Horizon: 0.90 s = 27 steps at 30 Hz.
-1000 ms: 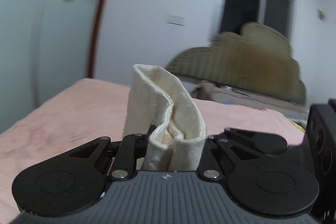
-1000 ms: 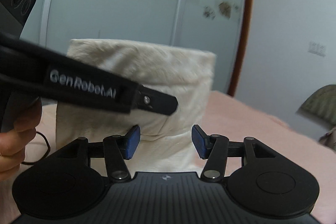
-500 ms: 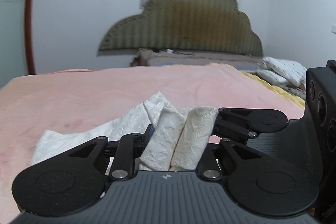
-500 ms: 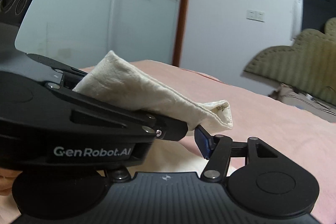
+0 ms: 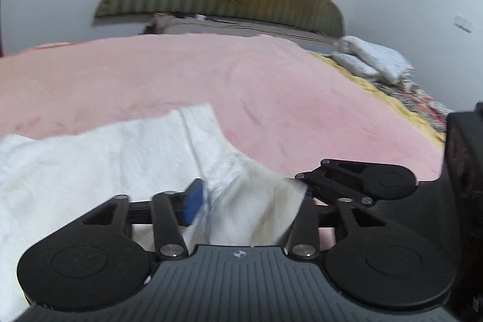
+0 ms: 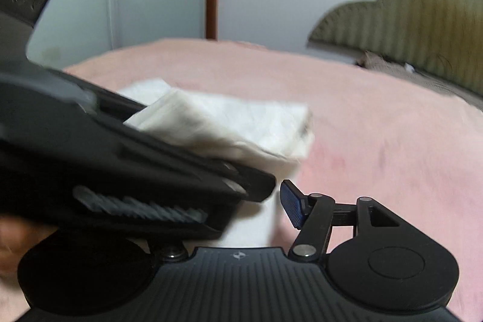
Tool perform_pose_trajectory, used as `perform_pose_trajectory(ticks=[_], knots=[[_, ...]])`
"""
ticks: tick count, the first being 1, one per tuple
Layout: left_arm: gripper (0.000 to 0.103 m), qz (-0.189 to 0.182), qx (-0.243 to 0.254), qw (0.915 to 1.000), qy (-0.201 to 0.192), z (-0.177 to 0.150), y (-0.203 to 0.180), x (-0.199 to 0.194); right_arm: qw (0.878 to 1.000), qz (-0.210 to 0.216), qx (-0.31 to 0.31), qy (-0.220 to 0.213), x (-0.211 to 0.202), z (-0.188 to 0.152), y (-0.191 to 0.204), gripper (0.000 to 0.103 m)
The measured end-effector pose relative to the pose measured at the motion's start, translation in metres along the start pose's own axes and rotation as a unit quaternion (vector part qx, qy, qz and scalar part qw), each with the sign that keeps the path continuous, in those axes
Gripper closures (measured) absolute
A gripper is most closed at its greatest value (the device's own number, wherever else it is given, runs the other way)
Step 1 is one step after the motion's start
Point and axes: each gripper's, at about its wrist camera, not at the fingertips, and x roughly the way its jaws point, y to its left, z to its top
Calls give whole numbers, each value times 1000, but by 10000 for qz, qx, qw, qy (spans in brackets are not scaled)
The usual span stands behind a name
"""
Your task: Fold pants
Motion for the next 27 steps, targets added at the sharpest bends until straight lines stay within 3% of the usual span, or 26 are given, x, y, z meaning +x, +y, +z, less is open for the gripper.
perform_pose_trajectory(ticks=[3,5,7,8,10,12,14,16,19,23,25,27], knots=[[37,-455,79,9989,70,0,4,-16,9985,-343,374,187,-19,-8,-14,41],[33,-696,-5,9976,-39,-1,13,-32,9944,-804,645,233,-34,-11,-25,41],[27,-395,-44,9989,-251,-1,26,-48,9876,-1372,753,117,-47,-7,-30,41],[26,-67,-19,9993,-374,-1,34,-56,9852,-1514,806,12,-53,-4,-30,41],[25,687,76,9964,-492,-3,51,-65,9865,-1334,897,-311,-60,6,-24,41],[25,1330,200,9898,-481,-9,68,-70,9919,-767,875,-517,-58,16,-8,41],[26,1740,357,9837,-296,-19,82,-69,9959,-196,740,-486,-48,20,8,41],[27,1811,652,9813,50,-34,88,-65,9985,-19,517,-181,-30,22,21,41],[30,1653,1132,9790,389,-61,84,-62,9987,-336,70,387,-17,5,35,38],[28,1567,1275,9794,-15,-71,86,-83,9971,-399,614,184,-37,4,23,37],[25,1659,1044,9803,-235,-67,94,-89,9951,-475,865,62,-40,8,11,37],[24,1739,797,9808,-368,-61,102,-94,9924,-199,1217,1,-39,8,1,37]])
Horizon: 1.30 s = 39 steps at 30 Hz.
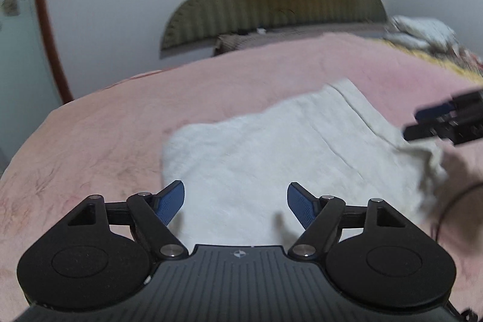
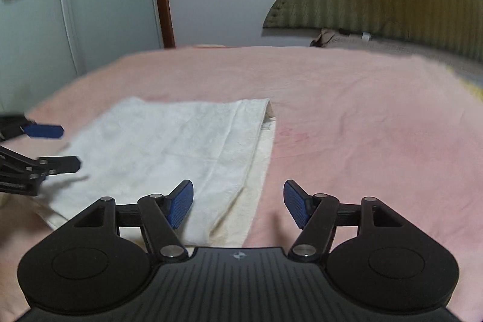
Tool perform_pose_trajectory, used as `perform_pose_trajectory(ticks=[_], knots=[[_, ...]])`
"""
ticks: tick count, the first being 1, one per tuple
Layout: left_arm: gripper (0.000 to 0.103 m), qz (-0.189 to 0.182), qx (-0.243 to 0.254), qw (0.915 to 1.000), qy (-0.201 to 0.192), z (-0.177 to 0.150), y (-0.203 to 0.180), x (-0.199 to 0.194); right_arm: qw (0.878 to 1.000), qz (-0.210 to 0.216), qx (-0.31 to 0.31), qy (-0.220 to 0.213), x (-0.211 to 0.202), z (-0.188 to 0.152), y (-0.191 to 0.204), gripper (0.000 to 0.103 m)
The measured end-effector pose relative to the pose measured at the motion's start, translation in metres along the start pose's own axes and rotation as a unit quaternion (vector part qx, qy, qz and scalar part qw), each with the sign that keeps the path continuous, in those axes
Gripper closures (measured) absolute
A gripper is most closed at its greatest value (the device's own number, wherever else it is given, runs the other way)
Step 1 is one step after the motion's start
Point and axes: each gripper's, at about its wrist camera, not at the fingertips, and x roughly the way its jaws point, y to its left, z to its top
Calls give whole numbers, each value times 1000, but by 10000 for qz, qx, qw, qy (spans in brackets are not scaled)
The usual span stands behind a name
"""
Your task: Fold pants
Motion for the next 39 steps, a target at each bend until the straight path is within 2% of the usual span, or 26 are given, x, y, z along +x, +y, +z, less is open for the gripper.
perform_pose_trajectory(ticks=[3,5,7,9,11,13,16,18,20,22,24,25,26,27,31,35,39], knots=[[24,-27,-150,9996,239,-2,9,3,9992,310,110,234,8,-2,-1,37],[24,48,-160,9995,277,-8,12,1,9982,265,-170,509,13,-10,7,37],[24,175,-249,9990,326,-12,17,1,9980,284,-239,503,8,-16,10,37],[24,161,-547,9974,447,-11,29,6,9985,353,9,416,5,-14,4,37],[24,-67,-979,9939,497,-7,44,12,9979,336,445,323,8,-11,-8,36],[19,-310,-1441,9873,599,-4,57,22,9942,490,906,304,17,-7,-24,36],[19,-647,-2115,9712,886,-6,75,36,9841,814,1506,465,36,-8,-40,36],[19,-806,-2502,9592,1040,-11,82,43,9855,702,1456,511,41,-9,-37,36],[19,-806,-2744,9518,1104,-15,86,46,9894,543,1266,465,42,-8,-28,36],[19,-621,-2737,9534,1105,-14,83,47,9936,229,1068,301,39,-5,-19,36],[17,-322,-2559,9604,1055,-11,75,44,9970,-126,750,103,34,-1,-7,36],[15,-183,-2449,9637,1047,-9,71,44,9978,-138,650,76,34,1,-4,33],[13,-64,-2343,9665,1045,-8,67,44,9978,-24,647,121,35,2,-4,21],[11,16,-2268,9684,1041,-8,63,45,9973,120,703,186,38,2,-5,16],[3,338,-2023,9735,1008,-6,50,43,9953,190,797,524,56,-6,-9,12],[0,533,-1784,9780,943,-7,43,45,9978,202,572,255,55,-18,-1,0],[0,569,-1860,9764,936,-10,44,45,9983,165,559,81,52,-22,1,0]])
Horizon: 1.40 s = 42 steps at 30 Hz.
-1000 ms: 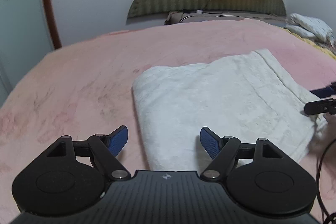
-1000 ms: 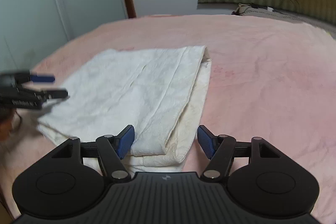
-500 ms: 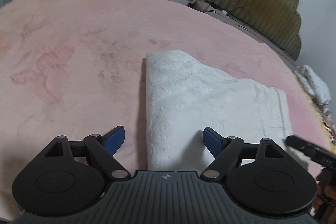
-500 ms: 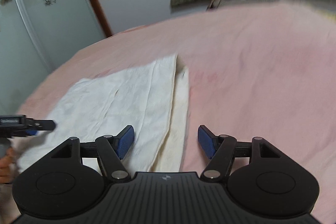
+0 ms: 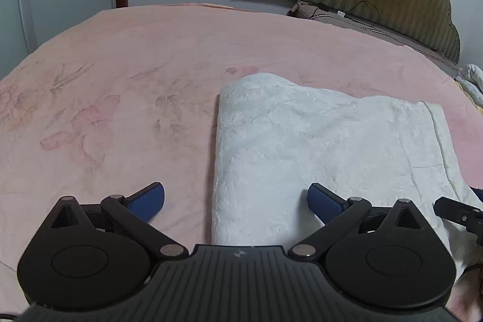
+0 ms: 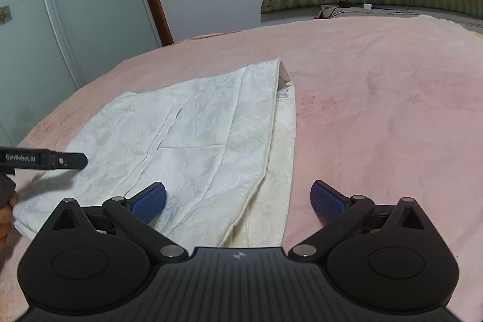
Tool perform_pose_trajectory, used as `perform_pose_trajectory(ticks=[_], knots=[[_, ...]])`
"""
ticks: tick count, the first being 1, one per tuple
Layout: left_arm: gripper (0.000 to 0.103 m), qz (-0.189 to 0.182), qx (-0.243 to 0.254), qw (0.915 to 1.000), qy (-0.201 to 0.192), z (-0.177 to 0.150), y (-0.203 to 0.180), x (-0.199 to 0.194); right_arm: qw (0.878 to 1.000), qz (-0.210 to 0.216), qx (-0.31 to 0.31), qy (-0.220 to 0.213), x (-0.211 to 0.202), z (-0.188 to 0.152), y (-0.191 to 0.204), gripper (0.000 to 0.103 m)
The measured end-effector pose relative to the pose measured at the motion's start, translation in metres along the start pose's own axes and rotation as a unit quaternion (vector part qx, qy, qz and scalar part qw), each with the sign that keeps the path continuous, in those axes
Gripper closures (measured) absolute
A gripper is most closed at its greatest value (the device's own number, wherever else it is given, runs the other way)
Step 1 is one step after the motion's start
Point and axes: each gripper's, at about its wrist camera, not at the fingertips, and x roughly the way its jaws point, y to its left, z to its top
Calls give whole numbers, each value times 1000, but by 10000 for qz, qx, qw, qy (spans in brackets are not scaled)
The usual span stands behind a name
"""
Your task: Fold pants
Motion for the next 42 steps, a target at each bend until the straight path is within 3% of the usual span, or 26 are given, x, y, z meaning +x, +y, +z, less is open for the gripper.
perform_pose_trajectory(ticks=[12,20,27,37,42], knots=[[0,-55,-124,9999,-53,-6,5,1,9999,94,133,-37,-1,0,-5,0],[0,38,-1,9985,-551,-24,2,-5,9996,140,224,-67,-2,1,-8,0],[0,128,-19,9979,-637,-28,-2,-9,9993,204,297,-93,-2,1,-11,0],[0,-41,-204,9980,-591,-28,6,-7,9943,624,820,-272,-7,0,-30,0],[0,-43,-208,9980,-592,-28,6,-8,9951,568,767,-258,-7,1,-28,0]])
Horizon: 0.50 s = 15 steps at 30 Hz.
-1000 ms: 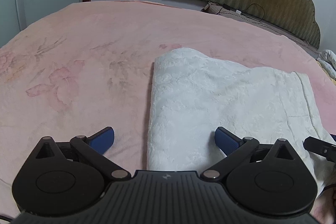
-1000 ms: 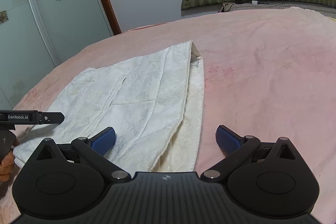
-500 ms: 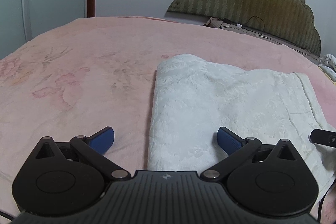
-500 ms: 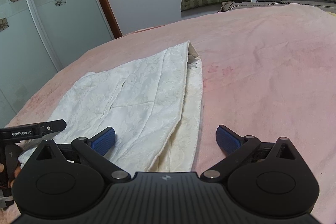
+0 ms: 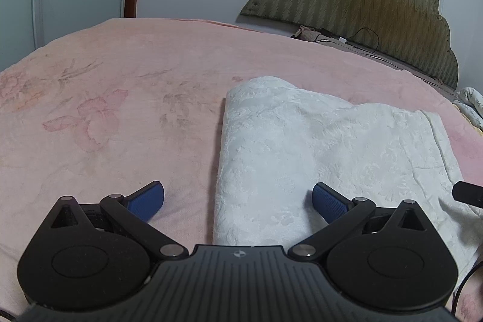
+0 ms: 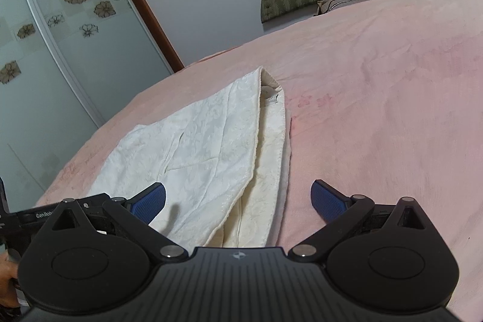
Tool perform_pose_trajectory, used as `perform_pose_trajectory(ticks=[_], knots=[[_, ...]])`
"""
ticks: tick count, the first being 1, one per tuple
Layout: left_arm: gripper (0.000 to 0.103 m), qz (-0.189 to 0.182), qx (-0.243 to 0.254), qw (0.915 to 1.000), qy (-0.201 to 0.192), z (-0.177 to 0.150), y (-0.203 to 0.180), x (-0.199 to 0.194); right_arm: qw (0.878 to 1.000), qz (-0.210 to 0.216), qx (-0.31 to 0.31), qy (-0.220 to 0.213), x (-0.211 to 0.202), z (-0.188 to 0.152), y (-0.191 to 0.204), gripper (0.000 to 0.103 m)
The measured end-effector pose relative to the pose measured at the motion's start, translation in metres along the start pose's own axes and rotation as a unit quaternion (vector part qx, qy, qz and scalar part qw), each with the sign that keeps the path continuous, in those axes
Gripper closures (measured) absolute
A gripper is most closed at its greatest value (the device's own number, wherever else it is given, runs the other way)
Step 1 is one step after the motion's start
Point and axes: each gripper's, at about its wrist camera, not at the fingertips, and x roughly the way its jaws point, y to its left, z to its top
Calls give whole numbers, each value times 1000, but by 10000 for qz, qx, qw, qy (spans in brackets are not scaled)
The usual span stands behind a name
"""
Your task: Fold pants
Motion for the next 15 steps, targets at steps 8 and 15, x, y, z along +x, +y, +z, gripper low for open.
perform_pose_trajectory(ticks=[8,15], knots=[[0,-92,-13,10000,16,1,3,-1,9971,-472,-571,194,8,-3,20,0],[0,-485,231,9980,322,8,13,-1,9956,-361,-807,295,8,-1,24,1]])
